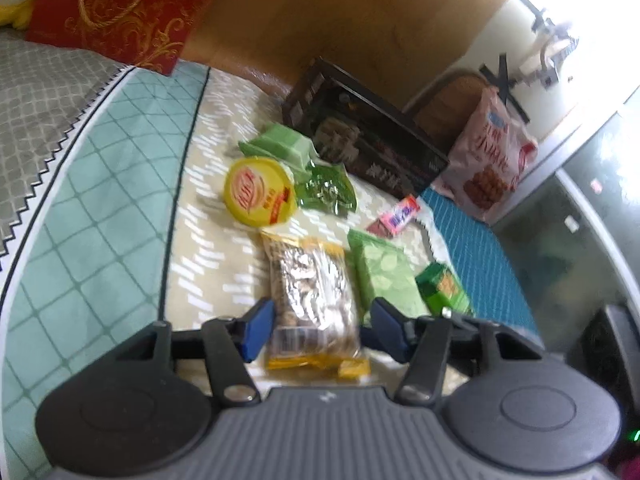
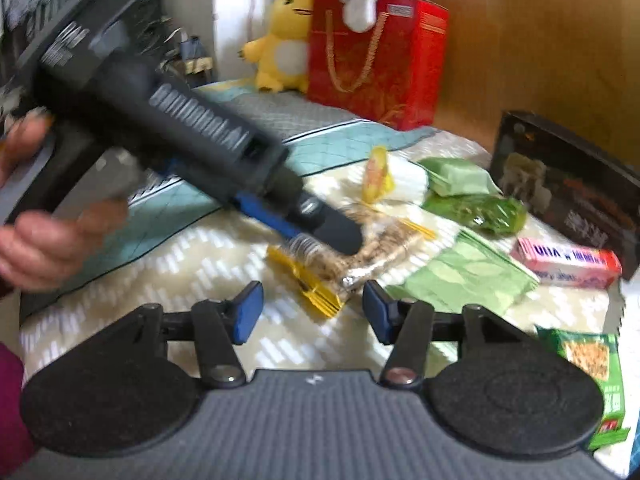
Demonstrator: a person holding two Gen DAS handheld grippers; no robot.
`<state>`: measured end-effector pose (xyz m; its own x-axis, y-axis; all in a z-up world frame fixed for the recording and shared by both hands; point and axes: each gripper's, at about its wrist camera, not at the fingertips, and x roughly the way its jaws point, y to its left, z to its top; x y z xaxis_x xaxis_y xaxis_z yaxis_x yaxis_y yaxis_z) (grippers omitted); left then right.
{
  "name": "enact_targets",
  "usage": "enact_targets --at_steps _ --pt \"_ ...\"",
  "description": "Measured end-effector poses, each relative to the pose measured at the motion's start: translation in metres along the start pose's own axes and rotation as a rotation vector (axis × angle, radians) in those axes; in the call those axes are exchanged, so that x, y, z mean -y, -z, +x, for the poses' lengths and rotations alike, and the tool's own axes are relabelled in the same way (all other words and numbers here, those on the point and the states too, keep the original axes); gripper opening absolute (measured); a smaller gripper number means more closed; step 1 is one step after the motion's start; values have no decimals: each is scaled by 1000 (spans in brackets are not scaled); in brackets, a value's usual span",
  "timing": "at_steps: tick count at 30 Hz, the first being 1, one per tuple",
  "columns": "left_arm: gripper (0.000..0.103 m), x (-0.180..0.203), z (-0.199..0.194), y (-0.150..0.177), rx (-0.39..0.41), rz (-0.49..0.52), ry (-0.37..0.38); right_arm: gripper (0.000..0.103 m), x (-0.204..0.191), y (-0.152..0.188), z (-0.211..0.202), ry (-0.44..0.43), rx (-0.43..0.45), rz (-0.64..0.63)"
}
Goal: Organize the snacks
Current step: 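Grasp the clear peanut bag with the left gripper, then lift the peanut bag into the tin box and open the left gripper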
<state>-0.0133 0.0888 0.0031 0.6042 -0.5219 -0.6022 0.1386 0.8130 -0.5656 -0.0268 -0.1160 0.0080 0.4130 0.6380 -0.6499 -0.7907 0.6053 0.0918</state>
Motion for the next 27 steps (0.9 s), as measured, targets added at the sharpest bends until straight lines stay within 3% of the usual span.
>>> enact_targets --at_steps 1,3,6,15,21,27 --pt "50 3 1 2 2 18 -10 52 5 0 -1 -5 4 27" --pt "46 5 3 3 3 29 -9 36 9 -1 -2 9 11 64" --pt "38 7 4 3 12 25 -7 30 8 -1 -5 9 32 75" --pt "37 35 -17 -11 97 109 8 29 6 -11 -27 87 189 26" --pt "37 63 -3 -52 139 202 24 29 37 -31 -34 188 269 33" --pt "37 90 36 -108 161 262 40 30 87 -55 -31 282 319 75"
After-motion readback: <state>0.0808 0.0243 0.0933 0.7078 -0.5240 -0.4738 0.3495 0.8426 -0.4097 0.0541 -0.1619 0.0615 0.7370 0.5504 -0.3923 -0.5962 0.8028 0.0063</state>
